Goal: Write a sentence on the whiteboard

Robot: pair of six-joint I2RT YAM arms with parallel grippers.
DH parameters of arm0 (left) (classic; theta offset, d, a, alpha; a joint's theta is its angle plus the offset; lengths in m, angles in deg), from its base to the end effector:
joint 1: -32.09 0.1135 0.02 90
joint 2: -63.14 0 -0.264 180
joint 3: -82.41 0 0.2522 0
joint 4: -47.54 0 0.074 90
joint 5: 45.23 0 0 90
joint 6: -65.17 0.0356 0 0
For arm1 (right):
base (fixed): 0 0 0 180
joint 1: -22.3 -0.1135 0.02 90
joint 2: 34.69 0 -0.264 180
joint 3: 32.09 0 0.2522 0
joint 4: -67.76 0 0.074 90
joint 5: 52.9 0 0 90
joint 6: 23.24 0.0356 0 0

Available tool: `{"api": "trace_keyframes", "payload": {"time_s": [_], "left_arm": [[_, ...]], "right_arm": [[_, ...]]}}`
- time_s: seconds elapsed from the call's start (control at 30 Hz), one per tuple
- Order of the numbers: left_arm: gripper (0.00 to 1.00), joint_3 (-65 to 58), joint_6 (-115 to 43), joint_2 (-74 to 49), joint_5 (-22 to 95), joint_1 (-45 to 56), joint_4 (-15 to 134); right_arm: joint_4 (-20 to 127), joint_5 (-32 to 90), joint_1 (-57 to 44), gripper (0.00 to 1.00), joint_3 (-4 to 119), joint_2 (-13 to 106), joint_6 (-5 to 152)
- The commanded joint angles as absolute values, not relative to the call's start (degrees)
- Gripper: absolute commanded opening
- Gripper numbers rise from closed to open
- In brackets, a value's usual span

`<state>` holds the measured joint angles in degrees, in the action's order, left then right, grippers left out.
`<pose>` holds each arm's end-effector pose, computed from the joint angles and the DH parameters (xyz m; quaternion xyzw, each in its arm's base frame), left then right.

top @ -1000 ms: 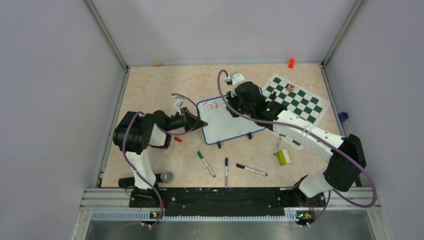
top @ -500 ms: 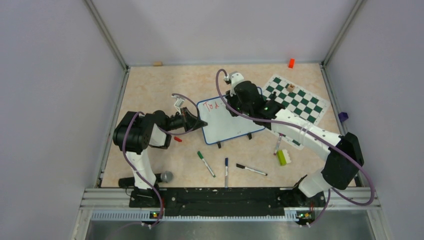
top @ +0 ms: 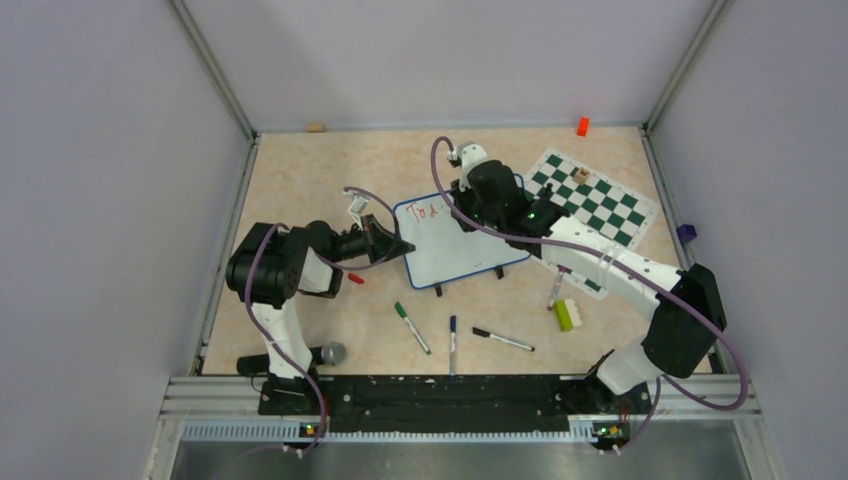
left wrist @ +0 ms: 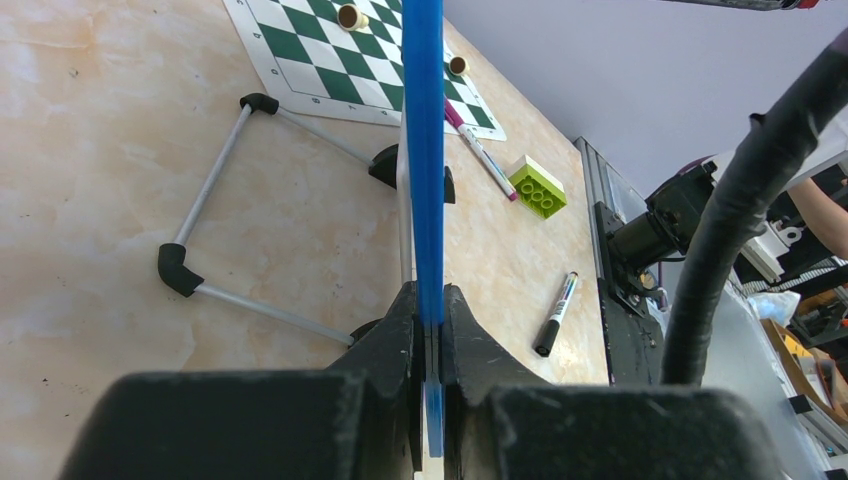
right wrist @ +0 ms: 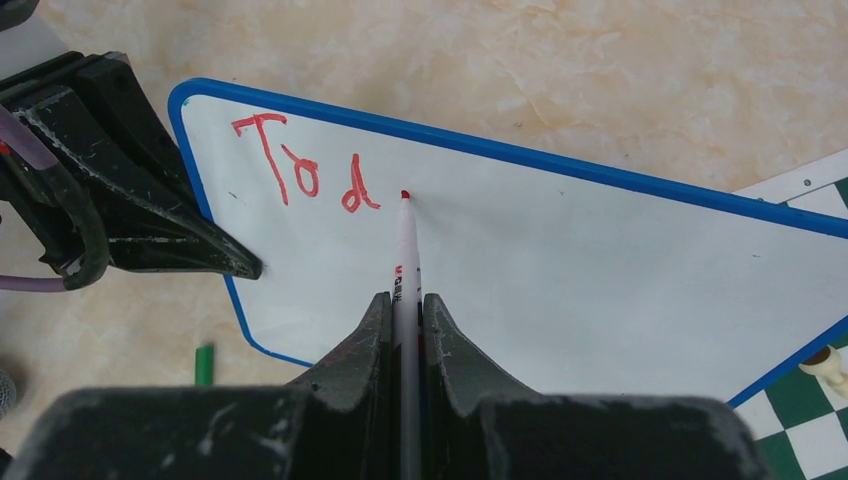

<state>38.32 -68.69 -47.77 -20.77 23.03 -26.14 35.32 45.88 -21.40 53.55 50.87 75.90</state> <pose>0.2927 -0.0795 0.1389 0.2196 0.6535 -0.6018 0.4032 0.2524 0.2337 0.3186 -0.2243 0.8451 0.1538 0.4603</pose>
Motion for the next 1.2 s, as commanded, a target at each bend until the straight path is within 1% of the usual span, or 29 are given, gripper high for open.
{"api": "trace_keyframes", "payload": {"time_s": [0.0, 0.43, 1.0, 1.17], "left_arm": [[0.0, 38.77, -64.98, -47.81, -24.22, 22.41, -31.51], [0.0, 38.77, -64.97, -47.8, -24.3, 22.41, -31.51], [0.0, 38.68, -64.9, -47.96, -24.31, 22.42, -31.51], [0.0, 38.64, -64.9, -47.96, -24.24, 22.42, -31.5]], "right_arm": [[36.87, 45.76, -20.96, 0.0, 56.87, 51.44, 75.58], [35.1, 42.47, -20.94, 0.0, 56.3, 51.66, 74.8], [33.82, 48.43, -20.94, 0.0, 57.19, 51.47, 74.1], [34.2, 48.3, -20.94, 0.0, 58.04, 52.0, 74.03]]}}
